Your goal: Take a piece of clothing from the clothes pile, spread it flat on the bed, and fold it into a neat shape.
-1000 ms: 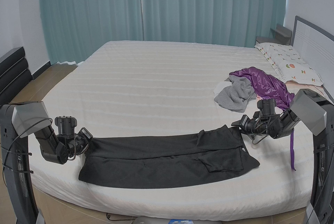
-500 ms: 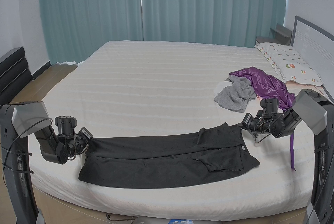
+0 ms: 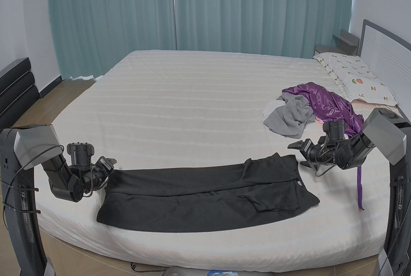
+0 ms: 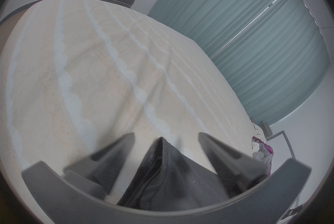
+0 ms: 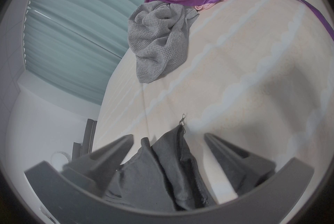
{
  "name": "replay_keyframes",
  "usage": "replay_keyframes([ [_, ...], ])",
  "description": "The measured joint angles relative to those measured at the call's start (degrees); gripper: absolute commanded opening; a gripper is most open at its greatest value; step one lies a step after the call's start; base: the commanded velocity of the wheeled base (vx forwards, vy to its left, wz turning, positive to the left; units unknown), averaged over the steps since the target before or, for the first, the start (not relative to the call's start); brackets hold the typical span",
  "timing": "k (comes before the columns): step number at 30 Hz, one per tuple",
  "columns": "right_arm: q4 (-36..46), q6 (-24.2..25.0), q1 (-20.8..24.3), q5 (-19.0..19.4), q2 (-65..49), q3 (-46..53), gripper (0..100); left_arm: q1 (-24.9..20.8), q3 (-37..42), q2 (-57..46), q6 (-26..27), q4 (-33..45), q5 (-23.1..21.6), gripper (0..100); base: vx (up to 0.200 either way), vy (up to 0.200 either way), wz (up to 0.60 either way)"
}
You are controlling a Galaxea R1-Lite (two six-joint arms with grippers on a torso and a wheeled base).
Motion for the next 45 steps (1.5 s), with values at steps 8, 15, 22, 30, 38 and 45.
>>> replay_keyframes([
  [8, -3.1, 2.4, 0.0, 0.1, -7.3, 9.5, 100, 0.3, 6.7, -5.5, -0.8, 0.0, -1.0, 100, 0.000, 0.000, 0.00],
  [15, -9.1, 2.8, 0.0, 0.0, -14.7, 23.5, 100, -0.4, 15.3, -11.9, -1.4, 0.0, -1.6, 100, -0.086, 0.000, 0.00],
  [22, -11.8, 3.0, 0.1, 0.0, -22.7, 35.6, 100, -2.7, 23.1, -16.6, -2.5, 0.0, -1.7, 100, -0.086, 0.000, 0.00],
  [30, -12.4, 3.2, 0.4, 0.0, -27.0, 43.3, 100, -5.8, 30.0, -19.9, -2.4, 0.6, -1.4, 100, 0.000, 0.000, 0.00],
  [38, -12.5, 3.2, 1.1, -1.7, -26.5, 44.4, 100, -7.1, 31.8, -20.0, -0.6, 0.8, -0.8, 100, 0.000, 0.000, 0.00],
  [45, -12.5, 3.1, 2.0, -2.5, -25.9, 45.1, 100, -7.2, 32.6, -19.3, 0.5, 0.6, -0.6, 100, 0.000, 0.000, 0.00],
])
